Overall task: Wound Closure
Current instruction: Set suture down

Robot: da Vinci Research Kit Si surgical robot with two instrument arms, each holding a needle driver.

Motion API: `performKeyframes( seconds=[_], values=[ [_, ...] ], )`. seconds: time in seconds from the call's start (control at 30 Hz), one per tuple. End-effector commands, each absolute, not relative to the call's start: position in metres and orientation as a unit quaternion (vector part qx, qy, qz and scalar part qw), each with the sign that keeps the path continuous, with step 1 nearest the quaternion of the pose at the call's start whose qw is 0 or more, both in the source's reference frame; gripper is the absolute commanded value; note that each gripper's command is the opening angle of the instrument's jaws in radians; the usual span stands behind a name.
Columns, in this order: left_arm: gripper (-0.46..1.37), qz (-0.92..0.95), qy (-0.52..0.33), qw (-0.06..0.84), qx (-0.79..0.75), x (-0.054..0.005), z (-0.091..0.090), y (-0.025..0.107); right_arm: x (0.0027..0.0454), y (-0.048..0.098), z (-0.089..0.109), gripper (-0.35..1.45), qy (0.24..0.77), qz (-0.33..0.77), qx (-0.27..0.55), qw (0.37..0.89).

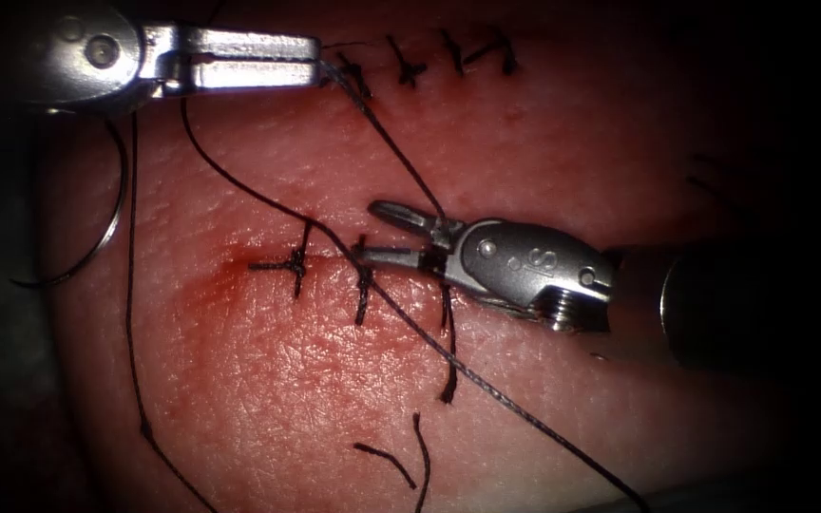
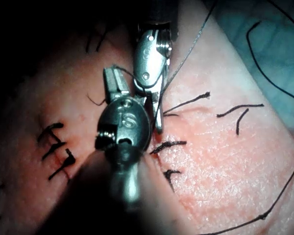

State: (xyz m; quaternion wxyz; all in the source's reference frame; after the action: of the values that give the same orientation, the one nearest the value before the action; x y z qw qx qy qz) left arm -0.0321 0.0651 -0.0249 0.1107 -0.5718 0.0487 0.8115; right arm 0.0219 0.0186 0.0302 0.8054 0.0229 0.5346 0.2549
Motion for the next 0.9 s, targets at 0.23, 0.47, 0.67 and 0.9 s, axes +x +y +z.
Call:
performKeyframes(
  seconds=[0.23,0.47,0.67,0.9],
  values=[
    [-0.35,0.806,0.06,0.102,-0.58,-0.0334,-0.025,0.065,0.016,0.02,0.029,0.81,0.502,0.273,0.003,0.821],
    [-0.35,0.801,0.041,0.086,-0.591,-0.037,-0.024,0.065,0.0091,0.02,0.027,0.76,0.459,0.301,-0.027,0.835],
    [-0.35,0.795,0.019,0.081,-0.6,-0.041,-0.022,0.064,0.0038,0.019,0.026,0.75,0.437,0.327,-0.056,0.836],
    [-0.35,0.755,-0.04,0.09,-0.648,-0.046,-0.019,0.063,-0.0008,0.019,0.024,0.69,0.403,0.342,-0.083,0.845]
  ],
)
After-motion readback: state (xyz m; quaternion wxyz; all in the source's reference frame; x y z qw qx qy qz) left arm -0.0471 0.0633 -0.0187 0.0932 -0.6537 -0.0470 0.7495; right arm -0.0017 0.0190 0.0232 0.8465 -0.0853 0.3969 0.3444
